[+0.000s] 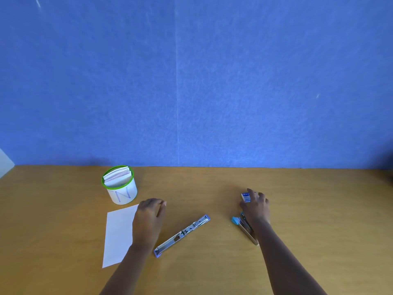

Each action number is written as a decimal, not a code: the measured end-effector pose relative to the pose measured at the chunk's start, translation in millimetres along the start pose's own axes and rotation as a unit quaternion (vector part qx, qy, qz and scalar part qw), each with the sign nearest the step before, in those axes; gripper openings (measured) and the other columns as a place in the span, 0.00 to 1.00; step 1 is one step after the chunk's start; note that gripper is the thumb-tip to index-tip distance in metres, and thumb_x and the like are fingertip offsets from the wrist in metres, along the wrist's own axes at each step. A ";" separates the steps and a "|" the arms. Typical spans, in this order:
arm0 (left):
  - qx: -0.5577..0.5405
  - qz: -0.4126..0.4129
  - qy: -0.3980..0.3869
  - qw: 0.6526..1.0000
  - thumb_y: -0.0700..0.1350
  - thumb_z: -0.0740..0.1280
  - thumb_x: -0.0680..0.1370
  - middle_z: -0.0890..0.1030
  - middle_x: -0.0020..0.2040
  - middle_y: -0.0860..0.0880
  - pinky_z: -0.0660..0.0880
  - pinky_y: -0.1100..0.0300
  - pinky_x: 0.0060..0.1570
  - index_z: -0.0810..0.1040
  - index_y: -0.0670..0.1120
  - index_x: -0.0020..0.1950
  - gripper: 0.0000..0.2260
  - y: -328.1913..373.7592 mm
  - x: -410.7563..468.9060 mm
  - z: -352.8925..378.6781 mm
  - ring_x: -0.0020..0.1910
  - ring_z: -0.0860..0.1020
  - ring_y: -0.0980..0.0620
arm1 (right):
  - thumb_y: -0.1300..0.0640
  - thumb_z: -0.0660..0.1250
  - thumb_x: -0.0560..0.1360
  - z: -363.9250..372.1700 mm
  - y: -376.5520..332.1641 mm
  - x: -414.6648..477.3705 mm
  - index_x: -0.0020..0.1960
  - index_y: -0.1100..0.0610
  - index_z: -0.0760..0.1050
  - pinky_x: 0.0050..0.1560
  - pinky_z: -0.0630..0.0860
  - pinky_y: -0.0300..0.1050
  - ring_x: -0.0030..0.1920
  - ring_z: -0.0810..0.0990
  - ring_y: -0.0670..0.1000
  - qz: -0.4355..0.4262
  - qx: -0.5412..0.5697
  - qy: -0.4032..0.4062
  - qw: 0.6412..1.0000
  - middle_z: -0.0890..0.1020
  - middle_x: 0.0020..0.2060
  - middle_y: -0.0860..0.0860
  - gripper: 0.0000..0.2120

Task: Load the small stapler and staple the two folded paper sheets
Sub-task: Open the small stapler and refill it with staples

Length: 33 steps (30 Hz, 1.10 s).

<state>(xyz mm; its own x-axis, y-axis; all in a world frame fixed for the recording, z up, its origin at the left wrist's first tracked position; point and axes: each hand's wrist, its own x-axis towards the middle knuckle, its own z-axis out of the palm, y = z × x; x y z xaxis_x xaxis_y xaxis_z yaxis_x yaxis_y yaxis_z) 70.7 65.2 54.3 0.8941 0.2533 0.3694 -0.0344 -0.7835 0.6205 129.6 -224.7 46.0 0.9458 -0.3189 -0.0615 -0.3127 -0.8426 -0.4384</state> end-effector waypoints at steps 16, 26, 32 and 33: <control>-0.102 -0.058 -0.025 0.993 0.41 0.69 0.75 0.83 0.43 0.52 0.73 0.59 0.45 0.83 0.44 0.45 0.03 27.9 -1.6 13.8 0.45 0.78 0.51 | 0.63 0.74 0.70 6.2 -42.3 -28.6 0.59 0.65 0.75 0.54 0.70 0.44 0.56 0.76 0.60 -0.186 0.186 0.111 0.958 0.79 0.55 0.59 0.19; -0.441 -0.301 -0.242 0.810 0.51 0.60 0.80 0.84 0.41 0.47 0.79 0.56 0.43 0.83 0.48 0.45 0.14 65.4 -26.1 13.7 0.42 0.83 0.52 | 0.63 0.70 0.70 22.9 -80.5 -119.7 0.67 0.57 0.71 0.62 0.71 0.40 0.63 0.70 0.45 -0.321 0.232 0.040 0.917 0.75 0.62 0.49 0.25; -0.526 -0.351 -0.247 0.734 0.46 0.60 0.81 0.80 0.37 0.45 0.78 0.61 0.37 0.83 0.42 0.45 0.14 74.3 -25.4 5.0 0.36 0.78 0.51 | 0.61 0.69 0.73 20.7 -77.6 -128.0 0.70 0.56 0.67 0.63 0.70 0.39 0.65 0.70 0.45 -0.336 0.224 0.040 0.914 0.76 0.62 0.49 0.27; -0.531 -0.348 -0.247 0.732 0.46 0.60 0.81 0.80 0.38 0.45 0.78 0.60 0.39 0.82 0.40 0.48 0.14 75.6 -25.0 3.8 0.36 0.77 0.50 | 0.60 0.68 0.73 19.8 -76.7 -128.5 0.70 0.55 0.66 0.63 0.68 0.35 0.64 0.69 0.44 -0.342 0.221 0.040 0.912 0.76 0.62 0.48 0.26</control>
<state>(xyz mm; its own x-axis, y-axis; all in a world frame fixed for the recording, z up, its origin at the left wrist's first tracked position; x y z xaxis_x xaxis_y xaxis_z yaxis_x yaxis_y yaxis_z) 47.5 -2.6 89.4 0.9035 -0.0614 -0.4243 0.4133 0.3877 0.8239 33.8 -110.5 69.7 0.8910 0.1702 0.4208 0.4316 -0.6045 -0.6695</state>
